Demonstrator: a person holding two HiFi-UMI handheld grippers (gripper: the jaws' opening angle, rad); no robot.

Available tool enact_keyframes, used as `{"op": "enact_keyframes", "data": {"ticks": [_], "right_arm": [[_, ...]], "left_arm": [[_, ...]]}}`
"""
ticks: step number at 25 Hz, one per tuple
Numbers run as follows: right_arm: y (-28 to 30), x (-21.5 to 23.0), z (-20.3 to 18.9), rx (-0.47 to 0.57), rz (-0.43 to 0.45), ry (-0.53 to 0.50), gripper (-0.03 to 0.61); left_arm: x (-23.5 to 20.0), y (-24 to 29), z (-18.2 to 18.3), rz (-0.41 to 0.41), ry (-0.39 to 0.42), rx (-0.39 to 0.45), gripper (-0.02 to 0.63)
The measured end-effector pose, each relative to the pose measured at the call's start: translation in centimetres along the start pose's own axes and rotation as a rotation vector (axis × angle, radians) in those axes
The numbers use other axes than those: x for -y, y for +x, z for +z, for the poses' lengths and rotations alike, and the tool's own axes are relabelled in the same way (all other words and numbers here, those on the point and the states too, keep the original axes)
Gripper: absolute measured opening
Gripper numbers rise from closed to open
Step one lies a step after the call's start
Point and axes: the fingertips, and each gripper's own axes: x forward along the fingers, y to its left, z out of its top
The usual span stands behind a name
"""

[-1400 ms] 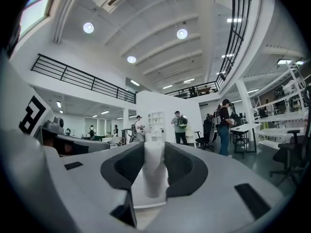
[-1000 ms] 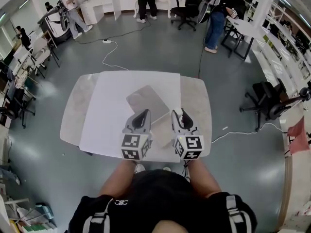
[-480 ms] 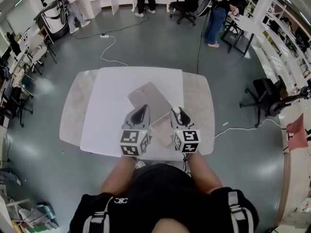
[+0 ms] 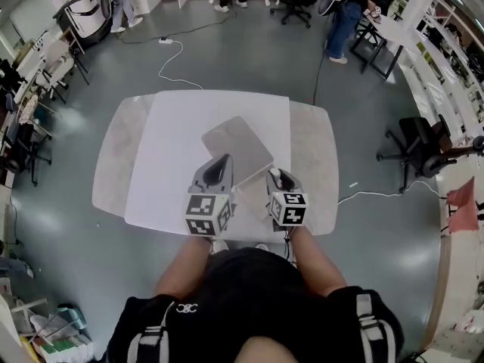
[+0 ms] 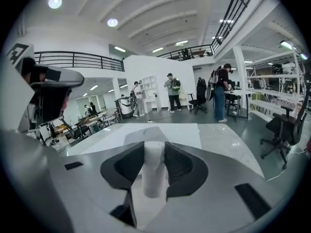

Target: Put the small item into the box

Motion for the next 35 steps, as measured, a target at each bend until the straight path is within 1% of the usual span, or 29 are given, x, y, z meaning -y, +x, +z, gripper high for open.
{"op": "enact_keyframes", "data": {"ticks": [3, 11, 15, 19, 21, 25, 29, 32, 35], "right_arm": [[1.0, 0.0, -2.0, -0.061, -0.002, 0.002, 0.126], [3.5, 0.4, -5.9, -0.178, -0.004, 0.019, 0.126], [4.7, 0.1, -7.1, -0.233, -0.013, 0.001, 0.126], [5.8, 0.3, -8.3, -0.298, -0.035, -0.043, 0.126], [6.2, 0.3, -9.2, -0.347, -0.04, -0.062, 0.126], [6.5, 0.1, -12.0, -0.478, -0.042, -0.06, 0.126], [6.7, 0.4, -13.1, -0.56, -0.051, -0.095, 0.126], [6.6, 0.3, -13.5, -0.583, -0.051, -0.105, 0.131], [6.8, -0.2, -13.4, -0.566, -0.031, -0.103, 0.157]], "left_arm": [[-0.5, -0.2, -0.1, 0.011, 0.0, -0.004, 0.005], [-1.3, -0.5, -0.4, 0.039, -0.005, -0.006, 0.005], [-1.8, -0.5, -0.3, 0.047, -0.006, -0.01, 0.005], [-1.9, -0.5, -0.4, 0.054, -0.005, -0.012, 0.005], [-2.1, -0.6, -0.4, 0.058, -0.004, -0.015, 0.005], [-2.5, -0.9, -0.6, 0.066, -0.006, -0.02, 0.006], [-2.9, -1.2, -0.7, 0.074, -0.009, -0.023, 0.005], [-3.2, -1.5, -0.9, 0.08, -0.011, -0.025, 0.005], [-3.5, -1.9, -1.1, 0.087, -0.014, -0.028, 0.005]]}}
